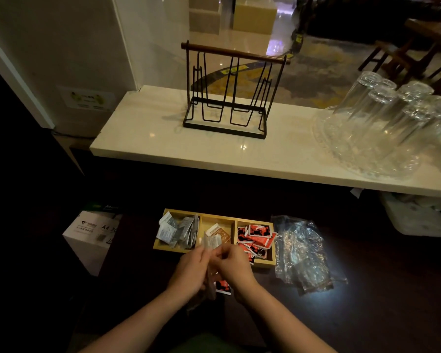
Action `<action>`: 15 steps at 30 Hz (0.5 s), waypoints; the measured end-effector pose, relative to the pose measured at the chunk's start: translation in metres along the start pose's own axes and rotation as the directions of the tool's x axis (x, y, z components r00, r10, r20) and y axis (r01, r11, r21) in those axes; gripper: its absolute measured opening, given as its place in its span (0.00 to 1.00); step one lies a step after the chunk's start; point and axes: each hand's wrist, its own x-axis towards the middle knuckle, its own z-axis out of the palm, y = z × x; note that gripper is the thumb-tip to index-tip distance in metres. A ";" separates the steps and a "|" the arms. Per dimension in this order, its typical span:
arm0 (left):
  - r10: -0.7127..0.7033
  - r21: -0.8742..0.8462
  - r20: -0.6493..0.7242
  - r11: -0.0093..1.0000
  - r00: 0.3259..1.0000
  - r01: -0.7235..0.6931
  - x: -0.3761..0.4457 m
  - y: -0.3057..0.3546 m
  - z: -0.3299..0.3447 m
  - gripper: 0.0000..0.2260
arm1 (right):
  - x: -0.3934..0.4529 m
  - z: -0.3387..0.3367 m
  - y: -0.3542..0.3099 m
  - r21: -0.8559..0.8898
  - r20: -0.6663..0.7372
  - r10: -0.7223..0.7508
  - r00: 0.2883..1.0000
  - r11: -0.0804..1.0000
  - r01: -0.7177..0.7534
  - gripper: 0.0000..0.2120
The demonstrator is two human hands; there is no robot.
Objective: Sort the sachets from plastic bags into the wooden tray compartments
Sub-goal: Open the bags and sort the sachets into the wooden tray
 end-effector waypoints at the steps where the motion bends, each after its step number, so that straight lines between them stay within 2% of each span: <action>1: 0.019 0.029 -0.063 0.999 0.998 -0.017 0.000 0.000 0.001 0.12 | -0.001 0.000 -0.001 0.011 -0.006 0.004 1.000 1.000 -0.004 0.04; 4: 0.059 0.203 -0.112 0.978 0.992 -0.036 0.002 0.000 0.001 0.13 | -0.003 -0.004 -0.006 0.077 0.018 0.025 1.000 0.997 -0.026 0.04; 6: 0.083 0.302 -0.065 0.951 0.994 -0.059 0.005 0.000 0.000 0.13 | -0.004 -0.008 -0.010 0.093 0.053 0.030 0.998 0.995 -0.035 0.03; 10: 0.141 0.506 0.012 0.853 0.990 -0.128 0.009 0.003 -0.008 0.13 | -0.003 -0.011 -0.011 0.085 0.091 0.043 0.995 0.995 -0.051 0.08; 13: 0.139 0.557 0.079 0.815 0.987 -0.160 0.010 0.003 -0.012 0.13 | -0.004 -0.009 -0.010 0.095 0.111 0.063 0.992 0.993 -0.074 0.09; 15: 0.110 0.514 0.071 0.848 0.991 -0.131 0.010 0.001 -0.018 0.15 | 0.001 -0.013 -0.001 -0.015 0.015 0.055 0.998 0.998 -0.055 0.11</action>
